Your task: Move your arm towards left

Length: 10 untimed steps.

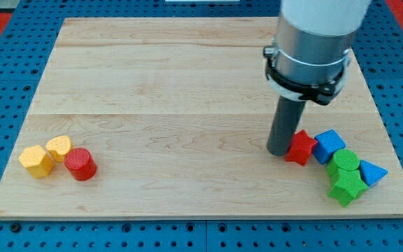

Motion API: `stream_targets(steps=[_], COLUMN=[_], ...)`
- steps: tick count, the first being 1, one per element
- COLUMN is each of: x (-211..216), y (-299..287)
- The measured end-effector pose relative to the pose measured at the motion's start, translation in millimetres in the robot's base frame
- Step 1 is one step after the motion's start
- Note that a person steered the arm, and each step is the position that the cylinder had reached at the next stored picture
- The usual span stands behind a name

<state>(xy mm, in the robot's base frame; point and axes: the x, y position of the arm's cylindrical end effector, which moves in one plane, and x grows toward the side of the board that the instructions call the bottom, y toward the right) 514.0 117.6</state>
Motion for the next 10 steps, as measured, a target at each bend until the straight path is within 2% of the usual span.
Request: stream_targets(steps=[2, 4, 6, 9, 10], x=[-0.2, -40.1, -68.0, -72.2, -71.4], y=[8.7, -32.2, -150.8, -371.9, -421.0])
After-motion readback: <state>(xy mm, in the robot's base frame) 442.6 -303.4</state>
